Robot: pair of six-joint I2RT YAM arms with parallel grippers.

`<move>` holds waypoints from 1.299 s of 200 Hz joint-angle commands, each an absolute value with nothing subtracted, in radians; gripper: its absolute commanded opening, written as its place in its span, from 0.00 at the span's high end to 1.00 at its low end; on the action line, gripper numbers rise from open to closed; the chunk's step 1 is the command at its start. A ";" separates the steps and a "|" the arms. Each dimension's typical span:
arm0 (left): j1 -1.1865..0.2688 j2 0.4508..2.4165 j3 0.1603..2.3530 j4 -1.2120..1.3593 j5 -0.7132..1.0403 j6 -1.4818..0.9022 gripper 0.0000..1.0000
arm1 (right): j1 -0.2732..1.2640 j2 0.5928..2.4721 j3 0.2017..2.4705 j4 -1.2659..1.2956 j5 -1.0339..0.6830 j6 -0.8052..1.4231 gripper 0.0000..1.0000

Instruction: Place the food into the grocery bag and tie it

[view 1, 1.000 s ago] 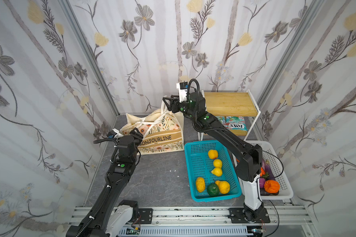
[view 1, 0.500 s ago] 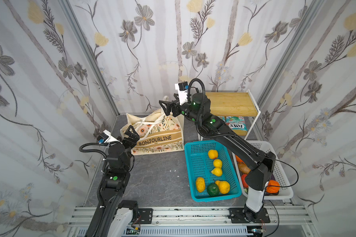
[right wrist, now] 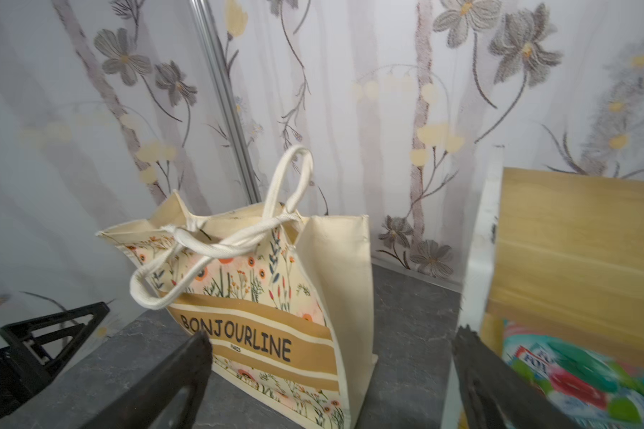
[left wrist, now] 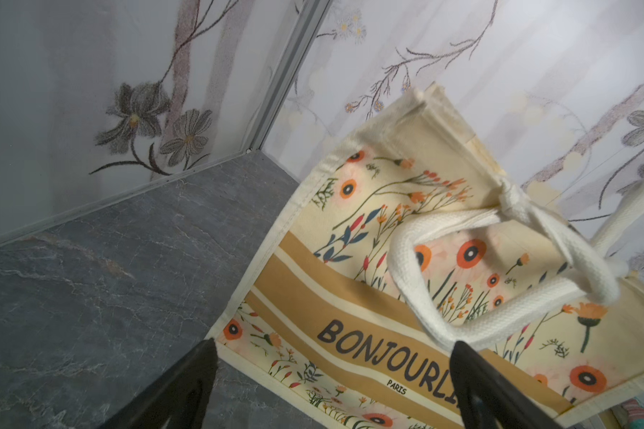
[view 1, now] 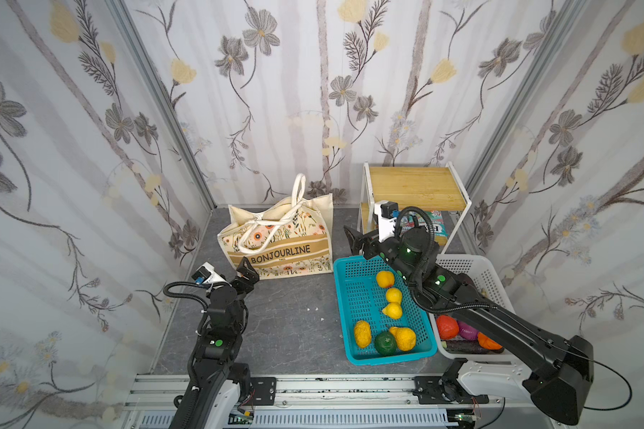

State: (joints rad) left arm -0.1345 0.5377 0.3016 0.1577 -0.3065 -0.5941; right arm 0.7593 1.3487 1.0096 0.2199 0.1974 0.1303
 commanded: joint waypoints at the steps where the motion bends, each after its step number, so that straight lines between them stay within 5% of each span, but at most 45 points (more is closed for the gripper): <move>1: -0.156 0.526 0.218 0.353 -0.309 -0.575 0.00 | 0.687 1.281 0.861 0.285 0.281 0.170 0.00; 53: -0.253 0.611 0.193 0.441 -0.517 -0.388 0.00 | 0.421 1.116 0.485 0.525 0.298 0.227 0.00; 130: -0.272 0.909 0.136 0.808 -0.707 -0.182 0.00 | 0.262 1.062 0.234 0.848 0.404 0.081 0.00; 260: -0.040 1.371 0.203 1.173 -0.402 -0.183 0.00 | 0.113 1.341 0.113 1.328 0.405 0.041 0.00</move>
State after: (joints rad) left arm -0.0483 1.3338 0.1661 1.0901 -0.4694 -0.2054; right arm 0.1253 1.2976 0.1196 1.1446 0.4137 0.0586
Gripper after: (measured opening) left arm 0.997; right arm 0.996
